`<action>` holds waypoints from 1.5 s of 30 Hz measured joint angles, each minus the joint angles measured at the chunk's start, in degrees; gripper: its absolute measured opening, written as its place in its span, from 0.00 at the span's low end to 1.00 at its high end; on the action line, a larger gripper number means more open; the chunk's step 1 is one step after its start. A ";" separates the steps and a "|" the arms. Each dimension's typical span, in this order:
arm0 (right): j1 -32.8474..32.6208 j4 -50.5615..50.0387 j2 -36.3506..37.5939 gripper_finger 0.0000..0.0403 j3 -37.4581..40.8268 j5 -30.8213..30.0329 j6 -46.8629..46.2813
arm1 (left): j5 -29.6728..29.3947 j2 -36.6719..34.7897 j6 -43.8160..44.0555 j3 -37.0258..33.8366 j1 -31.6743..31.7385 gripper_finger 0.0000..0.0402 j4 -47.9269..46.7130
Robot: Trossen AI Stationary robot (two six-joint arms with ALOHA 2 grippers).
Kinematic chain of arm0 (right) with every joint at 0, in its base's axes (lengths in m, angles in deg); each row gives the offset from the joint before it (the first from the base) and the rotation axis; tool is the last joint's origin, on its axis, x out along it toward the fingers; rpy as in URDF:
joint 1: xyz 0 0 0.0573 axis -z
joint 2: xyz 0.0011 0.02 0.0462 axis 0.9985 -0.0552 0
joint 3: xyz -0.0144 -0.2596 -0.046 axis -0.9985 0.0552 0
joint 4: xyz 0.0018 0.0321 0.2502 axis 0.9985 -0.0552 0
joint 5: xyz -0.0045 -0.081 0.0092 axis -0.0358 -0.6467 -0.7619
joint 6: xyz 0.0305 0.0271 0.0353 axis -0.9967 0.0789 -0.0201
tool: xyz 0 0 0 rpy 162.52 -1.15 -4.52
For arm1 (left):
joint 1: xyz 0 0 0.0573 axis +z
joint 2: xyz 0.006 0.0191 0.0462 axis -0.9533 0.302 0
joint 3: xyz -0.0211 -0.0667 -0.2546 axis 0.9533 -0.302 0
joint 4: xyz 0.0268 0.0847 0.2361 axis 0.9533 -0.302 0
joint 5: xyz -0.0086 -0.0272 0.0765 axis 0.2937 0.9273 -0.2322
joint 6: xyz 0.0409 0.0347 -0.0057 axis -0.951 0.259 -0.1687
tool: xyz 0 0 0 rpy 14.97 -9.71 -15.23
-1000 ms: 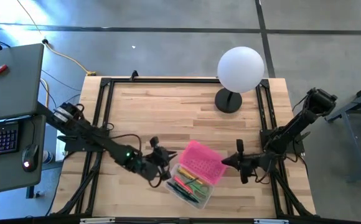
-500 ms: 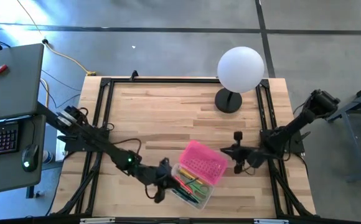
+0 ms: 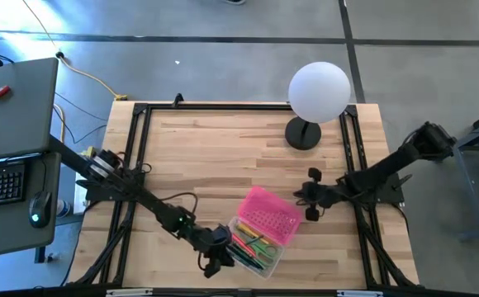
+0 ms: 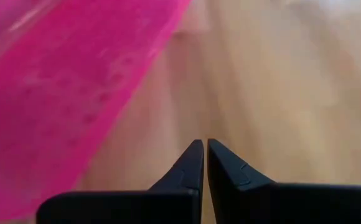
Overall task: Pick & place school supplies into a supply box
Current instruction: Close the transparent supply box
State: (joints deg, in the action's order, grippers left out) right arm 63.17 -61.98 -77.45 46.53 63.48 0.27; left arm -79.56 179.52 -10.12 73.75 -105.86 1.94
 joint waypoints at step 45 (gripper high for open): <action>3.08 9.70 -0.83 0.00 0.15 13.06 0.33 | 4.19 4.03 -3.44 0.10 6.42 0.18 -6.52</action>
State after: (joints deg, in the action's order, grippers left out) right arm 66.25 -52.28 -78.28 46.68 76.54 0.60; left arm -75.37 183.54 -13.56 73.85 -99.44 -4.57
